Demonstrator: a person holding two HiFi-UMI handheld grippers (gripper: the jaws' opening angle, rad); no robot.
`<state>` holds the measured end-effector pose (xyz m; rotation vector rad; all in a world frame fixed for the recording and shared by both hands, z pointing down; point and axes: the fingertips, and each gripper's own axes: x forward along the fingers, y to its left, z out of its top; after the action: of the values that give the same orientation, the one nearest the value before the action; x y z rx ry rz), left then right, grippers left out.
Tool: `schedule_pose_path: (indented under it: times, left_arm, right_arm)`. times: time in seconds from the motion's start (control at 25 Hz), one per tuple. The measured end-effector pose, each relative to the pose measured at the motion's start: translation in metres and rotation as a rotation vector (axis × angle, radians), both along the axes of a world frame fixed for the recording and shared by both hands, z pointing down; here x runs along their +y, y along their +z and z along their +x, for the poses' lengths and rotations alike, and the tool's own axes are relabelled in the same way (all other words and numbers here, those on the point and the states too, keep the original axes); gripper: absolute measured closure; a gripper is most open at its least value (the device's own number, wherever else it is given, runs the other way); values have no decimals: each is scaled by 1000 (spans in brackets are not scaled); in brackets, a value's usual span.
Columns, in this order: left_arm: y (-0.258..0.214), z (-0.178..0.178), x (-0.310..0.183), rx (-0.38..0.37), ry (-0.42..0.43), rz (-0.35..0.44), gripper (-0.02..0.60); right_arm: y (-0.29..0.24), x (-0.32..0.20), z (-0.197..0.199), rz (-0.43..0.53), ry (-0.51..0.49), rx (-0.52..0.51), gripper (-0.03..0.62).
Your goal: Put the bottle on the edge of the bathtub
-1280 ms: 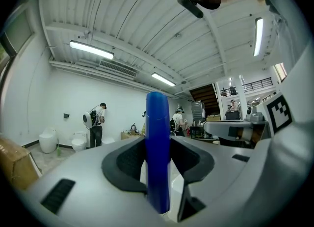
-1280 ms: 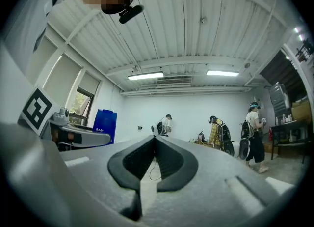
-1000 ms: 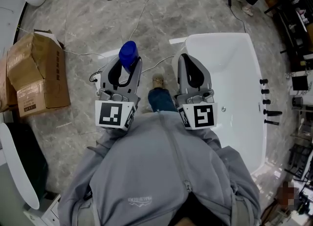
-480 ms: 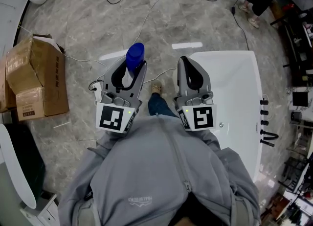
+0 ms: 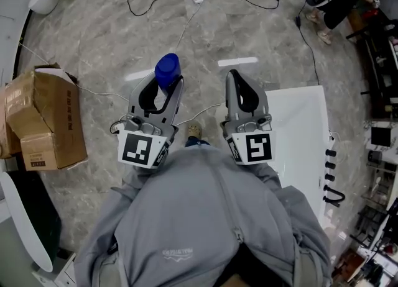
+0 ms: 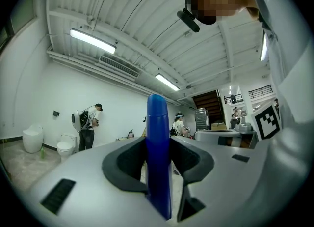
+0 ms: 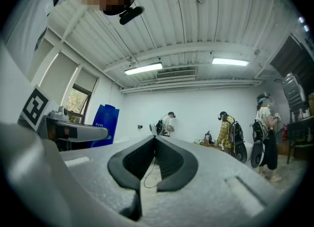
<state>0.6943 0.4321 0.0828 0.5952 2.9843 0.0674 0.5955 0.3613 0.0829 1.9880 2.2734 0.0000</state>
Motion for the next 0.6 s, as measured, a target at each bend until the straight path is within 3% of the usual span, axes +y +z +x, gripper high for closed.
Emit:
schedule_pose_path:
  times: [0.28, 0.6]
  left_arm:
    - [1, -61, 37, -5, 12, 19, 433]
    - [7, -74, 65, 7, -18, 25, 431]
  right_arm:
    - [8, 38, -62, 21, 4, 19, 591]
    - [16, 64, -82, 28, -9, 31, 591]
